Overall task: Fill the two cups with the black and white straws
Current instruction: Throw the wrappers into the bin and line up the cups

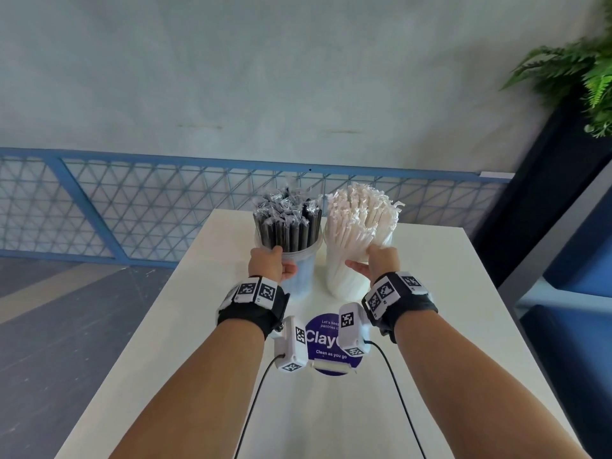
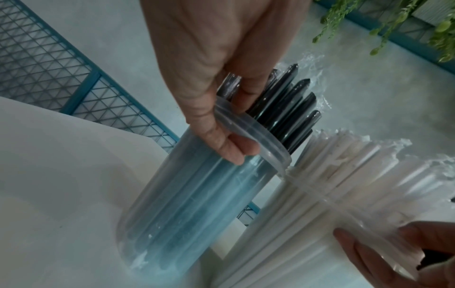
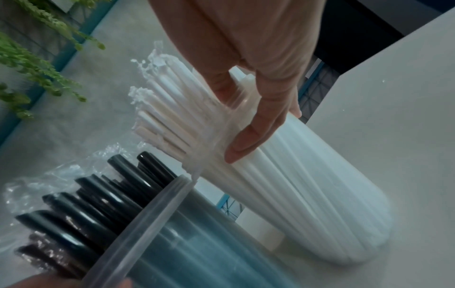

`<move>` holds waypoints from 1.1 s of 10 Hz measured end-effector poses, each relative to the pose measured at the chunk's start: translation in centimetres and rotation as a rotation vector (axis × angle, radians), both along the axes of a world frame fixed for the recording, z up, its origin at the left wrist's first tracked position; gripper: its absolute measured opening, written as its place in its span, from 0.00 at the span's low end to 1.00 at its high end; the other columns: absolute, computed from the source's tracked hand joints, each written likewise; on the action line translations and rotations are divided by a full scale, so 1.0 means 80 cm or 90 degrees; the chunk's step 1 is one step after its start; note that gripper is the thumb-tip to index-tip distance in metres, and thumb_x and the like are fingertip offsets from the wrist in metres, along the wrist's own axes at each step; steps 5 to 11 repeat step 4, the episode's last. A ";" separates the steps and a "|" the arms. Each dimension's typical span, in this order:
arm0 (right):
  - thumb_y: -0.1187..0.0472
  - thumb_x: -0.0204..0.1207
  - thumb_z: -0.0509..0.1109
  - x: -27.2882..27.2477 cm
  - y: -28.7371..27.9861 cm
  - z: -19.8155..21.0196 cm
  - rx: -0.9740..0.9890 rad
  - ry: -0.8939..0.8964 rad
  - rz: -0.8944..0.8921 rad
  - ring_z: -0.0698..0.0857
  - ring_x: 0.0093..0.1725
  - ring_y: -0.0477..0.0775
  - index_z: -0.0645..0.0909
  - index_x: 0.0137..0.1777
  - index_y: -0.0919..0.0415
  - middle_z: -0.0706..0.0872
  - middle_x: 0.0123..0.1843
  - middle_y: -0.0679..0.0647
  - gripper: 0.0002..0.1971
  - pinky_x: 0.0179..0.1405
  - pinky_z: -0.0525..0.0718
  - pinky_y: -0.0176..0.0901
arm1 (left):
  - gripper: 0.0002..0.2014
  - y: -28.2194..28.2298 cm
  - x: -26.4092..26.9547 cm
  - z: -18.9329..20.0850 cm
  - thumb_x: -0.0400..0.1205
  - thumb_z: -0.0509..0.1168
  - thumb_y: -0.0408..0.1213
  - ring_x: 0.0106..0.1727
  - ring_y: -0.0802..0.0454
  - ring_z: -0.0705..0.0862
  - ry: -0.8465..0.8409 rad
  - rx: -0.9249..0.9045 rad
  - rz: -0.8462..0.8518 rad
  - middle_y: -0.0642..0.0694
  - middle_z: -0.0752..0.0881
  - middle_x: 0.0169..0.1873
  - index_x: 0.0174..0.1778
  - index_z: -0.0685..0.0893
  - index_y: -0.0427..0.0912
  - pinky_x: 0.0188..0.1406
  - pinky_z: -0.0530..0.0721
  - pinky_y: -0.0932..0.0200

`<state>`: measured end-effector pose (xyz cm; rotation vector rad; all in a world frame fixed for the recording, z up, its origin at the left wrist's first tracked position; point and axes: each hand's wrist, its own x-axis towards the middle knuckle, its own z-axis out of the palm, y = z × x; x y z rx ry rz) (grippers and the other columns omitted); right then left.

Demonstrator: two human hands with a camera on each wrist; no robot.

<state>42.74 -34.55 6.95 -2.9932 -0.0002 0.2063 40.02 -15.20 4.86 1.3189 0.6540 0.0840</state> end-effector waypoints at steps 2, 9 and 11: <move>0.53 0.81 0.62 -0.003 0.008 -0.012 0.806 0.063 -0.332 0.80 0.24 0.51 0.67 0.61 0.59 0.74 0.36 0.53 0.14 0.37 0.83 0.41 | 0.11 -0.001 -0.007 -0.003 0.83 0.57 0.32 0.25 0.43 0.79 -0.005 0.016 0.010 0.34 0.80 0.30 0.59 0.67 0.32 0.19 0.85 0.59; 0.62 0.82 0.59 -0.043 -0.004 0.002 0.955 0.095 -0.316 0.85 0.51 0.64 0.55 0.76 0.60 0.73 0.64 0.58 0.25 0.42 0.86 0.52 | 0.18 -0.007 -0.053 0.000 0.84 0.59 0.44 0.33 0.47 0.79 0.036 0.115 -0.081 0.37 0.78 0.46 0.62 0.58 0.41 0.34 0.80 0.53; 0.62 0.82 0.59 -0.043 -0.004 0.002 0.955 0.095 -0.316 0.85 0.51 0.64 0.55 0.76 0.60 0.73 0.64 0.58 0.25 0.42 0.86 0.52 | 0.18 -0.007 -0.053 0.000 0.84 0.59 0.44 0.33 0.47 0.79 0.036 0.115 -0.081 0.37 0.78 0.46 0.62 0.58 0.41 0.34 0.80 0.53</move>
